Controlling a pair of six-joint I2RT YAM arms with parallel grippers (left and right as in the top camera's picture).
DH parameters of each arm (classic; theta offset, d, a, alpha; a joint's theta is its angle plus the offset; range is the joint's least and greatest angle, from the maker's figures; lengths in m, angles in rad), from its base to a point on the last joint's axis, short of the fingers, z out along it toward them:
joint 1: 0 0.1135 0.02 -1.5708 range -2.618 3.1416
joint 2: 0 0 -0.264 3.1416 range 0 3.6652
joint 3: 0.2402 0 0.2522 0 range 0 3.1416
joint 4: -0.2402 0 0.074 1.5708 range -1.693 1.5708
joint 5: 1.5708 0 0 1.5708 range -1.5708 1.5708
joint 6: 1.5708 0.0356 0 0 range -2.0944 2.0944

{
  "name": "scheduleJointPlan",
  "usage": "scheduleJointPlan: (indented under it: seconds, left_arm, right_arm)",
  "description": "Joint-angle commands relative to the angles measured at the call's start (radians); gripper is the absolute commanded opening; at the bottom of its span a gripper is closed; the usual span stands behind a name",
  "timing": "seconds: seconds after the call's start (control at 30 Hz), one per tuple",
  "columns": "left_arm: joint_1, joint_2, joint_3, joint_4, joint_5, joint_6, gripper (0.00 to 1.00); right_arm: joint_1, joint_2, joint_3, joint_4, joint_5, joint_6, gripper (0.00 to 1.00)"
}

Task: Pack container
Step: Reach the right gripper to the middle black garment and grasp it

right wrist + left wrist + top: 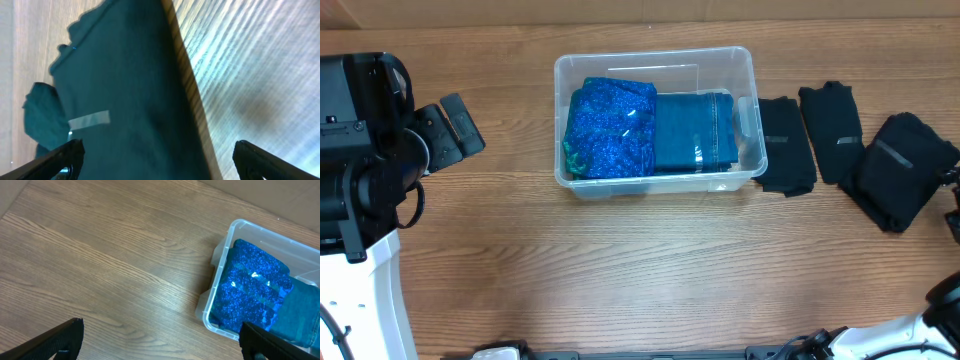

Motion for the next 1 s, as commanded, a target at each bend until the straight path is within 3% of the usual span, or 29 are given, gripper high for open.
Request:
scheduleJointPlan:
  seconds: [0.0, 0.1, 0.17, 0.27, 0.33, 0.4, 0.43, 0.6, 0.73, 0.87, 0.97]
  left_arm:
    - [0.0, -0.001, 0.003, -0.002, -0.013, 0.001, 1.0]
    - [0.0, -0.001, 0.003, -0.002, -0.013, 0.001, 1.0]
    - [0.0, -0.001, 0.003, -0.002, -0.013, 0.001, 1.0]
    - [0.0, -0.001, 0.003, -0.002, -0.013, 0.001, 1.0]
    - [0.0, -0.001, 0.003, -0.002, -0.013, 0.001, 1.0]
    - [0.0, -0.001, 0.003, -0.002, -0.013, 0.001, 1.0]
    - [0.0, -0.001, 0.003, -0.002, -0.013, 0.001, 1.0]
    - [0.0, -0.001, 0.003, -0.002, -0.013, 0.001, 1.0]
    - [0.0, -0.001, 0.003, -0.002, -0.013, 0.001, 1.0]
    - [0.0, -0.001, 0.003, -0.002, -0.013, 0.001, 1.0]
    - [0.0, -0.001, 0.003, -0.002, -0.013, 0.001, 1.0]
  right_arm:
    - [0.012, 0.049, 0.014, 0.065, -0.02, -0.02, 1.0]
    - [0.048, 0.092, 0.014, 0.123, -0.02, -0.02, 1.0]
    - [0.081, 0.114, 0.014, 0.144, -0.02, -0.019, 0.94]
    - [0.144, 0.128, 0.014, 0.165, 0.003, -0.019, 0.64]
    - [0.163, 0.128, 0.014, 0.13, 0.082, 0.003, 0.35]
    - [0.167, 0.127, 0.014, 0.085, 0.16, 0.082, 0.2]
    - [0.163, 0.117, 0.016, 0.057, 0.158, 0.106, 0.04]
    - [0.151, -0.048, 0.018, -0.034, 0.148, 0.125, 0.04]
    - [0.211, -0.351, 0.018, -0.082, -0.006, 0.126, 0.04]
    - [0.343, -0.567, 0.018, -0.115, -0.148, 0.126, 0.04]
    - [0.561, -0.631, 0.018, -0.124, -0.23, 0.125, 0.04]
